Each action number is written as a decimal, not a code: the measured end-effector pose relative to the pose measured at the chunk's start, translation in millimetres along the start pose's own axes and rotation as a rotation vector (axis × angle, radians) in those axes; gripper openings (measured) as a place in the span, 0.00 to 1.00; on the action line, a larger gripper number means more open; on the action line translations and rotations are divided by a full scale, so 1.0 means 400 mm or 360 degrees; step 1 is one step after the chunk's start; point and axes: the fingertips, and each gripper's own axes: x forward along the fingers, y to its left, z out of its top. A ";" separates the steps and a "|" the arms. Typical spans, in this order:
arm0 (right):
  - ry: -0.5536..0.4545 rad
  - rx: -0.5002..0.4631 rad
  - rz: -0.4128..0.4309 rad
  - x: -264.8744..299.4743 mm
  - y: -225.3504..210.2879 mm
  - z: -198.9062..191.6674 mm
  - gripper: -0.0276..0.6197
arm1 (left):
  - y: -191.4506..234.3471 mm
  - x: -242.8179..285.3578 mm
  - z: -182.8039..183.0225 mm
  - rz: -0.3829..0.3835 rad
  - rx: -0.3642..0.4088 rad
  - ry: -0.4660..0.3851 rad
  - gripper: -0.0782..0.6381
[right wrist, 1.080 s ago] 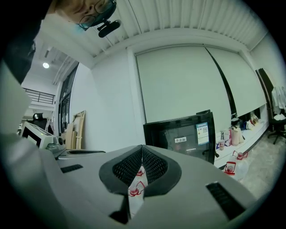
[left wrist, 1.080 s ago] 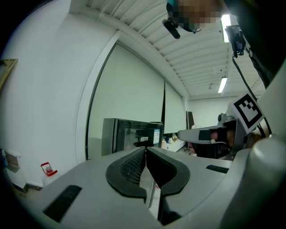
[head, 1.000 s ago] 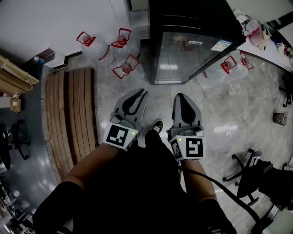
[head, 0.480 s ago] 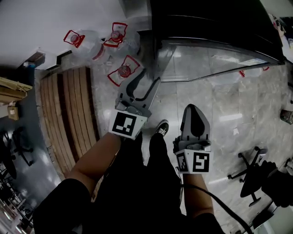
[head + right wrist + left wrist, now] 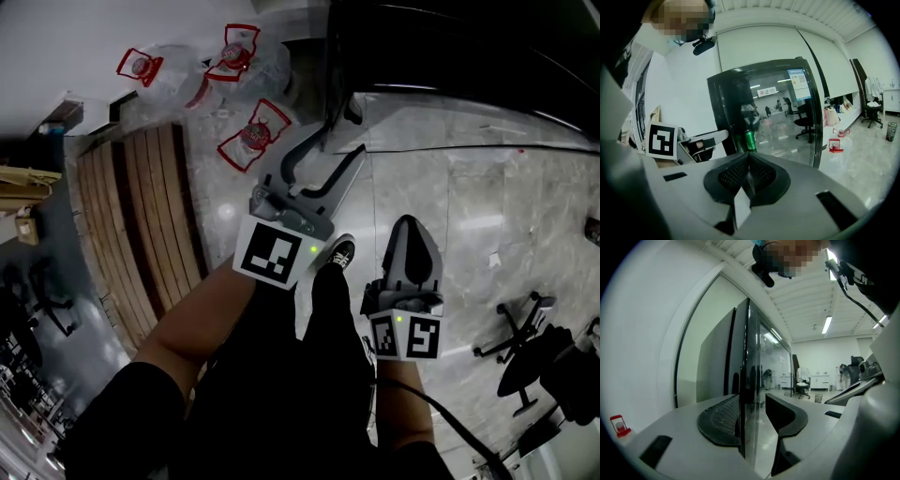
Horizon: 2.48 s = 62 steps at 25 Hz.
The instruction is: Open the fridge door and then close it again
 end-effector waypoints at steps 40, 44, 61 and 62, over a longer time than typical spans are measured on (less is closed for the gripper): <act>0.0038 -0.0060 -0.0066 -0.352 -0.104 -0.028 0.07 | -0.461 -0.219 -0.018 -0.0130 0.0008 0.0083 0.16; 0.0033 -0.0049 -0.0070 -0.379 -0.123 -0.032 0.07 | -0.509 -0.225 -0.017 -0.0094 0.0007 0.0074 0.16; 0.0053 -0.0042 -0.0036 -0.385 -0.149 -0.052 0.07 | -0.526 -0.227 -0.020 -0.0067 0.0023 0.0071 0.16; 0.0055 -0.0042 -0.0035 -0.383 -0.149 -0.052 0.07 | -0.524 -0.227 -0.019 -0.0066 0.0020 0.0070 0.16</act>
